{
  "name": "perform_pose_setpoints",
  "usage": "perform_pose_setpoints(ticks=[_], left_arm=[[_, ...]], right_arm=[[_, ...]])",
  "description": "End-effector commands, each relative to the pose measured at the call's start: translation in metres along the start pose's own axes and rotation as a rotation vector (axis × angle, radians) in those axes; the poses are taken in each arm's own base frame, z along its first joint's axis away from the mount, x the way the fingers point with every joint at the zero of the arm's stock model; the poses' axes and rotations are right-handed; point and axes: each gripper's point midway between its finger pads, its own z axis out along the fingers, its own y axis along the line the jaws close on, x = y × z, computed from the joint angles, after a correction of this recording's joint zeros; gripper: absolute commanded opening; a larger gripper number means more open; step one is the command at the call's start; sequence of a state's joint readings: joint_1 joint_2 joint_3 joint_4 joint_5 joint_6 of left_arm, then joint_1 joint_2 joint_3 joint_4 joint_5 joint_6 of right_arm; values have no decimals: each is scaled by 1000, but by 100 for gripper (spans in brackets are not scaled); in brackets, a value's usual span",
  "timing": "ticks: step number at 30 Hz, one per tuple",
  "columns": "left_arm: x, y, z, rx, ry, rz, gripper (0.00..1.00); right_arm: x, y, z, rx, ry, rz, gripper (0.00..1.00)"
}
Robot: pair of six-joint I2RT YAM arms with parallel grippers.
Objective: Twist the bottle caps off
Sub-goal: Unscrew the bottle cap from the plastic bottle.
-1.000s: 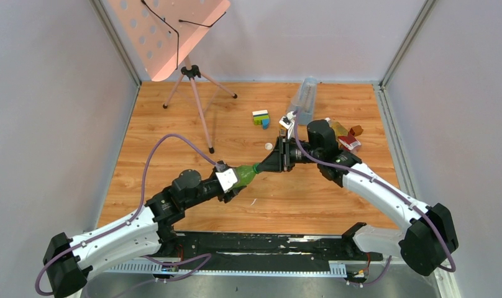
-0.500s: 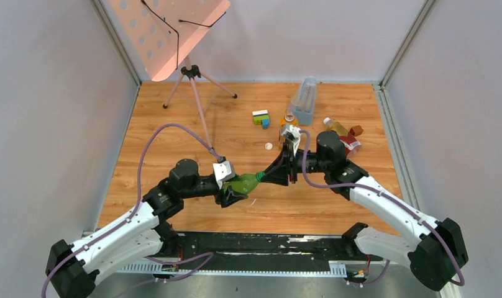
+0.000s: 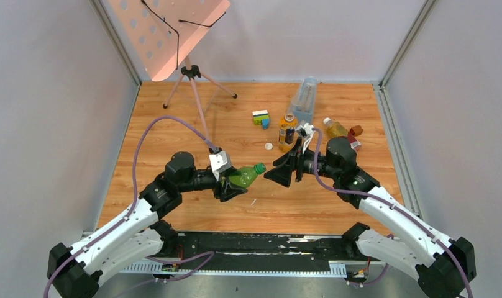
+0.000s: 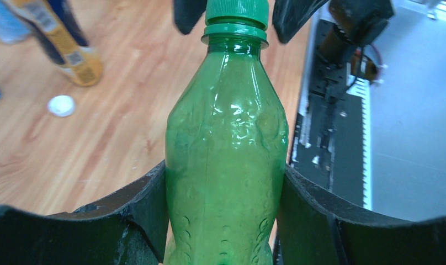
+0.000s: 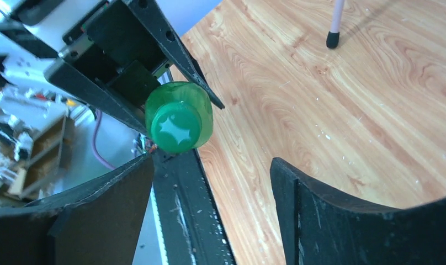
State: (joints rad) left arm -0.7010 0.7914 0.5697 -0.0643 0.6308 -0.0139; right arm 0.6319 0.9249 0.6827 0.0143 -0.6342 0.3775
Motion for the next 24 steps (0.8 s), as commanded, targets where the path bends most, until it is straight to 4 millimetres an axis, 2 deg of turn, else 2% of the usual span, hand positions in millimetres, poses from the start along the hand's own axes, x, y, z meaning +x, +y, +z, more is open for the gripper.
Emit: perform_pose_setpoints(ticks=[1,5,8,10,12,14,17,24], left_arm=[[-9,28,-8,-183,-77,78,0],[-4,41,-11,-279,-58,154,0],[-1,41,-7,-309,-24,206,0],[-1,44,-6,-333,-10,236,0],[-1,45,-6,-340,-11,244,0],[-2,44,-6,-340,-20,250,0],[-1,44,-6,-340,-17,255,0],[2,42,-4,-323,-5,261,0]], right_arm=[[-31,12,-8,49,-110,172,79],[-39,9,-6,77,-141,276,79],[-44,17,1,25,-122,318,78],[-45,14,8,25,-102,358,77],[-40,6,16,47,-77,401,75],[-34,-4,23,72,-59,446,68],[-30,-5,30,53,-32,463,61],[-27,-5,40,17,13,464,59]])
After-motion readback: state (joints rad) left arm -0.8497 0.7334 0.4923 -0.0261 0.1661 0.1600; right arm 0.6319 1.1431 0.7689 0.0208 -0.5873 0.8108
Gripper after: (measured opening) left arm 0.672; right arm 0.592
